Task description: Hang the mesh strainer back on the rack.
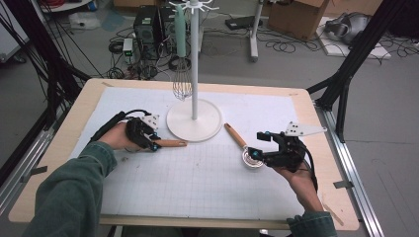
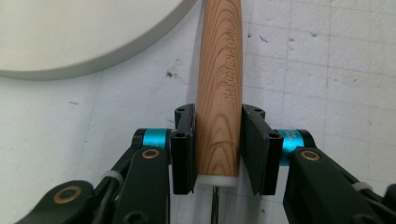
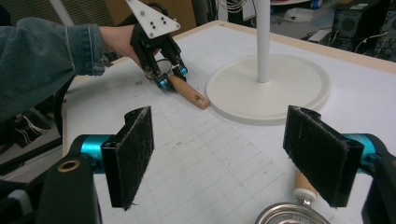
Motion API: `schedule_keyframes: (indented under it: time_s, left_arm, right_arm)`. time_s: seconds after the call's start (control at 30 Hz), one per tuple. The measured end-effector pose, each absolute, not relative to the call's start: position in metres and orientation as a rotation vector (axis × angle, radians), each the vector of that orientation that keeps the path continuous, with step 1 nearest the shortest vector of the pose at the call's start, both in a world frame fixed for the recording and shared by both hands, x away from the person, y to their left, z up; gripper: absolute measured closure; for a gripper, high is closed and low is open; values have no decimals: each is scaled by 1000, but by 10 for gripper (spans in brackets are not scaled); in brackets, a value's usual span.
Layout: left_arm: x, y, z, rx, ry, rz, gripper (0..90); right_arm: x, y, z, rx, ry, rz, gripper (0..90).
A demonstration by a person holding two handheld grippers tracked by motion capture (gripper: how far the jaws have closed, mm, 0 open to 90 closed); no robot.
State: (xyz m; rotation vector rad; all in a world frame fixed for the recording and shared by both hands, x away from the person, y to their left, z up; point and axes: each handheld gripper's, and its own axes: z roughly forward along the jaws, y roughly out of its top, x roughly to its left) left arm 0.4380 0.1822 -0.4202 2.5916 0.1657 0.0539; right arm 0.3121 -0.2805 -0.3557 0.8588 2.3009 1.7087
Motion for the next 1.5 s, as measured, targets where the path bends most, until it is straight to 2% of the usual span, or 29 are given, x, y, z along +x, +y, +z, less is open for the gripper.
schedule_keyframes:
  time_s: [0.13, 0.47, 1.17, 1.5]
  left_arm:
    - [437, 181, -420, 2591, 139, 50, 698]
    - [434, 182, -417, 2595, 124, -19, 706]
    - [409, 187, -372, 2501, 73, 88, 705]
    - [395, 182, -361, 2468, 57, 74, 705]
  right_arm:
    - [312, -280, -356, 853, 2301, 1705, 236]
    - [314, -279, -357, 856, 2302, 1698, 236]
    - [316, -255, -358, 823, 2328, 1716, 235]
    - [315, -239, -358, 787, 2343, 1742, 230]
